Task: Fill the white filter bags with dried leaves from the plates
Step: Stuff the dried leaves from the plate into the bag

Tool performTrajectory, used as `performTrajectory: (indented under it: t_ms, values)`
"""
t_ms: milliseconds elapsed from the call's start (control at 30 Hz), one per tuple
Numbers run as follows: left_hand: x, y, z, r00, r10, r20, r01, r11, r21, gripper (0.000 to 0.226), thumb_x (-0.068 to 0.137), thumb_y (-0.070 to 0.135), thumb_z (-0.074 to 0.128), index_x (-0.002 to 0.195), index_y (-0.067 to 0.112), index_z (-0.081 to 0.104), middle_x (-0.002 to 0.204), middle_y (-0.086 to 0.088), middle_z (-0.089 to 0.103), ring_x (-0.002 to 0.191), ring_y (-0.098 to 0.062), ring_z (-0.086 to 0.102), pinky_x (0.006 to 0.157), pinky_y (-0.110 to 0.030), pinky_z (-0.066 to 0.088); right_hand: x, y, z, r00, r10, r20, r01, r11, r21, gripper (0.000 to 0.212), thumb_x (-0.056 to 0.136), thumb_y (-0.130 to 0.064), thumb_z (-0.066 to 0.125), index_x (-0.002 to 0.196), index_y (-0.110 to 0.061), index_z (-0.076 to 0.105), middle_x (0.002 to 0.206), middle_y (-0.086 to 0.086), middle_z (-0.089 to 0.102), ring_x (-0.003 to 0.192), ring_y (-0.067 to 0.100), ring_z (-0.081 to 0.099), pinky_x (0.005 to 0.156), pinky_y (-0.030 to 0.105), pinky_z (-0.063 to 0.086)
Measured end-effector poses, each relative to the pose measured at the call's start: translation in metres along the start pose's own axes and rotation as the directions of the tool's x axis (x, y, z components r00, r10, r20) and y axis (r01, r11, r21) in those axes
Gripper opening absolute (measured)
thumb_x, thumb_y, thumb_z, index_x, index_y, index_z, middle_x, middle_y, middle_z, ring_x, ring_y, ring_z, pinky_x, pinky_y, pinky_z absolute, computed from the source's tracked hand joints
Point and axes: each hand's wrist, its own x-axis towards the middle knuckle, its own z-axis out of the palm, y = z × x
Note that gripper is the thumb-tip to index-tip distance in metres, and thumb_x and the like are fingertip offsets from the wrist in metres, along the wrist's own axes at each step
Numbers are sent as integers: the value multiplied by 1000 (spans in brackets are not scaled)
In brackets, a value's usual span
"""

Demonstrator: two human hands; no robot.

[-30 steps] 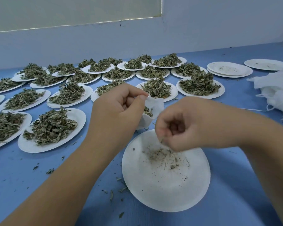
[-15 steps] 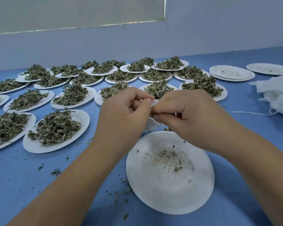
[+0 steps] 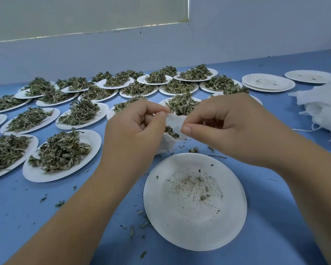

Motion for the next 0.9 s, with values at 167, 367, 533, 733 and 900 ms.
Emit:
performTrajectory:
  t_ms: [167, 367, 533, 733, 900]
  values:
    - [0, -1, 0, 999, -14, -30, 13, 1000, -11, 18, 92, 13, 60, 82, 24, 70, 64, -8, 57, 50, -7, 42, 46, -16, 35, -4, 6, -4, 867, 151, 475, -101, 986, -129, 5, 79, -39, 70, 81, -35, 69, 71, -24, 61, 60, -3, 55, 54, 13, 43]
    - [0, -1, 1, 1000, -1, -23, 1, 1000, 8, 18, 92, 13, 60, 83, 25, 70, 64, -5, 58, 50, -5, 42, 47, -15, 37, -10, 9, 14, 719, 237, 654, -126, 969, -214, 8, 78, -32, 75, 83, -34, 68, 76, -29, 61, 61, -10, 54, 57, 10, 44]
    - [0, -1, 1, 1000, 3, -16, -3, 1000, 11, 19, 92, 12, 60, 82, 26, 70, 65, -9, 57, 51, -7, 42, 47, -17, 37, -12, 7, 16, 726, 246, 641, -100, 961, -256, 6, 78, -28, 72, 76, -31, 68, 63, -34, 56, 61, -15, 52, 52, 2, 39]
    - [-1, 0, 2, 1000, 2, 6, -2, 1000, -16, 17, 92, 10, 60, 84, 20, 71, 56, -2, 50, 47, -3, 40, 46, -11, 34, -13, 6, 15, 750, 209, 628, -59, 966, -252, 5, 78, -23, 66, 78, -28, 68, 63, -25, 59, 57, -7, 53, 49, 9, 42]
    - [-1, 0, 3, 1000, -18, 15, 19, 999, -37, 17, 91, 8, 60, 84, 19, 71, 54, 7, 49, 45, -3, 39, 44, -10, 31, -5, 1, -3, 903, -25, 428, -64, 979, 192, 9, 78, -19, 71, 76, -27, 69, 56, -9, 55, 52, 4, 49, 51, 21, 44]
